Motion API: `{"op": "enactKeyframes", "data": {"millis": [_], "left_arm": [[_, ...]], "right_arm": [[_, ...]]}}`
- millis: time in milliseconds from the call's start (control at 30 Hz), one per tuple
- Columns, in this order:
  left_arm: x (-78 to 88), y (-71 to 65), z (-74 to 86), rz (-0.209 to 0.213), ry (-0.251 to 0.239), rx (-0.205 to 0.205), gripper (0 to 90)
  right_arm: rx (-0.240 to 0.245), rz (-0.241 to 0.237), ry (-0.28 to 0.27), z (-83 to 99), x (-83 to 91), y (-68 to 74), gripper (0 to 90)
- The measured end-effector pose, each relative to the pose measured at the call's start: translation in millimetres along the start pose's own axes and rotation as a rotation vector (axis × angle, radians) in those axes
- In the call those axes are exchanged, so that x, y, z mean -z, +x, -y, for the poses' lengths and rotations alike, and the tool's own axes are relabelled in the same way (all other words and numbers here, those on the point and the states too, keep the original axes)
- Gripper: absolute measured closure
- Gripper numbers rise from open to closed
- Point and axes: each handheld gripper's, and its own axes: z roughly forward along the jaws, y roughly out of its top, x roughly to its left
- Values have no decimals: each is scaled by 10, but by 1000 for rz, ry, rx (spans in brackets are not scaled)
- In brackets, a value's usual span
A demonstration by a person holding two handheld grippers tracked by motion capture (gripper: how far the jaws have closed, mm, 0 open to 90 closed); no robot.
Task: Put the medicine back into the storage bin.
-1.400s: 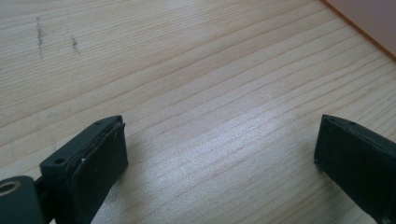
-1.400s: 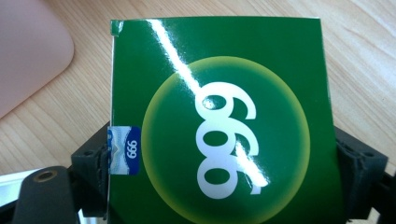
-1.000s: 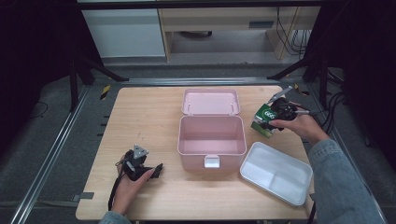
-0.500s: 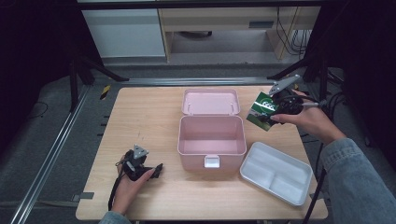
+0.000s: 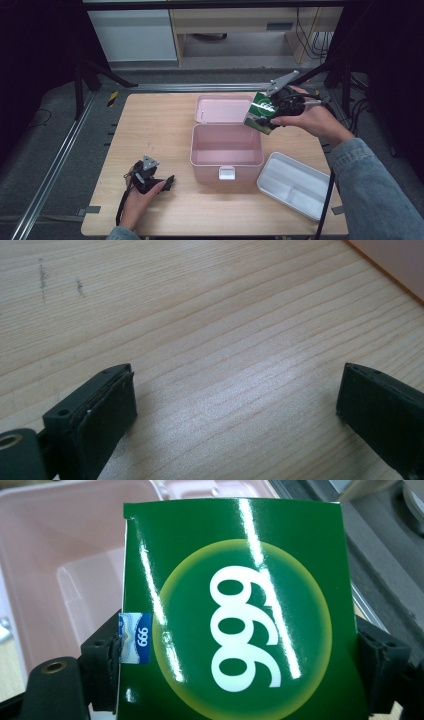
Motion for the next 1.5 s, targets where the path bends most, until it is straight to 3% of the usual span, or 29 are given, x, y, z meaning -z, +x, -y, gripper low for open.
{"op": "enactKeyframes", "data": {"millis": [567, 1500], "left_arm": [[0, -1, 0, 2, 1, -2, 18], [-3, -3, -2, 4, -1, -3, 18]], "right_arm": [[96, -75, -6, -467, -452, 292, 173], [185, -167, 46, -696, -934, 619, 172]]}}
